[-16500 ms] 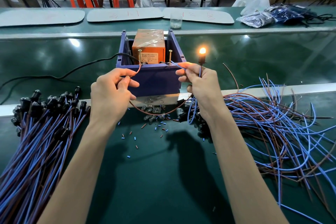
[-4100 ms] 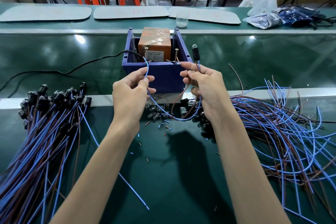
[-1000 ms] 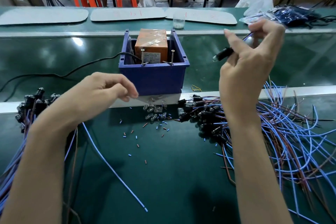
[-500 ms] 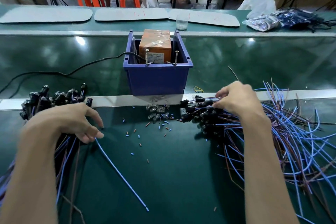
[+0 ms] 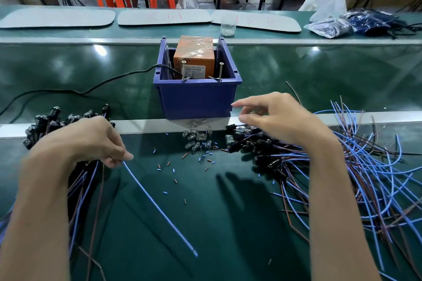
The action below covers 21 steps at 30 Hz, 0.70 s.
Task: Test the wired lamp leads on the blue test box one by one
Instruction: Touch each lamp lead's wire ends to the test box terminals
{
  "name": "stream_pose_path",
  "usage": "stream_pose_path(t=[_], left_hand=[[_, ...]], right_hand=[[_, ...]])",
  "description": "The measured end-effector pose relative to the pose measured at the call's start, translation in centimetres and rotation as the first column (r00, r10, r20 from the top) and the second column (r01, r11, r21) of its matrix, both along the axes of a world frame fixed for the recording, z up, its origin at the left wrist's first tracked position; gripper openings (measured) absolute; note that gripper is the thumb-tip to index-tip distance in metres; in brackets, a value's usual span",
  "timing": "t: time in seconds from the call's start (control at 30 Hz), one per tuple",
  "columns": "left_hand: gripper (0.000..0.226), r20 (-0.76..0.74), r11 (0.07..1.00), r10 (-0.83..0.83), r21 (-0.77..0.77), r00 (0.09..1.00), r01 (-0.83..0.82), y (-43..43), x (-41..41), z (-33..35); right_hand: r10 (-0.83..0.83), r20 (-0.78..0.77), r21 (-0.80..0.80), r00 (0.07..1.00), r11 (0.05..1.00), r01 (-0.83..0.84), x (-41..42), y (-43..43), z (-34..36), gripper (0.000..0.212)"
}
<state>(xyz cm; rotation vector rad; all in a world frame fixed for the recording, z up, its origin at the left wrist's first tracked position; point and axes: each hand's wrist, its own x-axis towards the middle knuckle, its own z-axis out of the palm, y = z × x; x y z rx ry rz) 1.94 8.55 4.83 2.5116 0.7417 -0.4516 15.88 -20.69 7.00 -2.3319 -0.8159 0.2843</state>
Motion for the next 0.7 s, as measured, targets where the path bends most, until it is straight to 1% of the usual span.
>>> stream_pose_path(t=[0.07, 0.1, 0.13, 0.17, 0.2, 0.23, 0.27, 0.3, 0.33, 0.37, 0.4, 0.43, 0.47, 0.5, 0.53, 0.6, 0.63, 0.7], left_hand=[[0.013, -0.018, 0.998, -0.054, -0.034, 0.998, 0.053, 0.4, -0.3, 0.3], [0.017, -0.043, 0.993, -0.087, -0.083, 0.995, 0.084, 0.5, -0.5, 0.6], [0.034, -0.072, 0.982, -0.126, -0.148, 0.989, 0.114, 0.5, -0.8, 1.1], [0.056, -0.109, 0.971, -0.149, -0.202, 0.983, 0.125, 0.6, -1.1, 1.6], [0.072, -0.151, 0.965, -0.171, -0.223, 0.974, 0.135, 0.8, -1.4, 1.7], [0.082, -0.181, 0.963, -0.193, -0.223, 0.964, 0.151, 0.9, -1.7, 1.6], [0.085, -0.191, 0.965, -0.187, -0.219, 0.964, 0.144, 0.9, -1.9, 1.7], [0.084, -0.161, 0.975, -0.135, -0.198, 0.978, 0.102, 0.9, -1.8, 1.6], [0.080, -0.083, 0.987, -0.043, -0.161, 0.996, 0.030, 0.9, -1.5, 1.3], [0.073, 0.023, 0.992, 0.083, -0.099, 0.996, -0.080, 1.2, -1.1, 0.7], [0.067, 0.138, 0.978, 0.208, -0.029, 0.968, -0.206, 1.7, -0.6, 0.0], [0.062, 0.219, 0.948, 0.294, 0.057, 0.931, -0.312, 2.0, -0.2, -0.6], [0.059, 0.235, 0.916, 0.336, 0.146, 0.912, -0.374, 2.2, 0.2, -1.1], [0.057, 0.195, 0.896, 0.355, 0.209, 0.914, -0.392, 2.2, 0.3, -1.6], [0.055, 0.132, 0.893, 0.363, 0.234, 0.922, -0.385, 2.3, 0.4, -2.1], [0.043, 0.058, 0.897, 0.372, 0.235, 0.926, -0.375, 2.1, 0.6, -2.7], [0.035, 0.062, 0.895, 0.375, 0.235, 0.925, -0.379, 2.0, 0.7, -2.9], [0.018, 0.120, 0.892, 0.378, 0.220, 0.918, -0.396, 2.0, 0.6, -2.9]], right_hand=[[0.073, -0.014, -0.031, 0.997, 0.997, -0.074, -0.7, 1.3, -0.1, 0.027], [0.108, -0.020, -0.053, 0.994, 0.993, -0.109, -1.0, 2.0, -0.2, 0.028], [0.145, -0.027, -0.074, 0.989, 0.986, -0.146, -1.4, 2.6, -0.2, 0.030], [0.183, -0.037, -0.093, 0.983, 0.978, -0.185, -1.7, 3.1, -0.3, 0.032], [0.216, -0.051, -0.106, 0.975, 0.970, -0.221, -2.1, 3.4, -0.3, 0.033], [0.242, -0.066, -0.113, 0.968, 0.962, -0.248, -2.4, 3.8, -0.3, 0.033], [0.258, -0.077, -0.115, 0.963, 0.957, -0.265, -2.6, 4.0, -0.3, 0.034], [0.265, -0.082, -0.116, 0.961, 0.955, -0.273, -2.6, 4.1, -0.3, 0.034], [0.267, -0.082, -0.119, 0.960, 0.954, -0.276, -2.7, 4.1, -0.3, 0.035], [0.266, -0.080, -0.123, 0.961, 0.954, -0.274, -2.7, 4.1, -0.2, 0.035], [0.261, -0.077, -0.126, 0.962, 0.955, -0.269, -2.6, 4.0, -0.1, 0.035], [0.255, -0.076, -0.128, 0.964, 0.956, -0.263, -2.6, 3.9, -0.1, 0.035], [0.247, -0.078, -0.130, 0.966, 0.958, -0.256, -2.5, 3.8, 0.0, 0.035], [0.239, -0.083, -0.131, 0.968, 0.960, -0.248, -2.5, 3.6, 0.0, 0.035], [0.230, -0.089, -0.133, 0.969, 0.961, -0.241, -2.4, 3.5, 0.1, 0.035], [0.219, -0.093, -0.138, 0.971, 0.963, -0.231, -2.4, 3.3, 0.2, 0.035], [0.217, -0.091, -0.137, 0.972, 0.964, -0.228, -2.4, 3.3, 0.2, 0.035], [0.212, -0.092, -0.133, 0.973, 0.966, -0.223, -2.4, 3.3, 0.2, 0.035]])
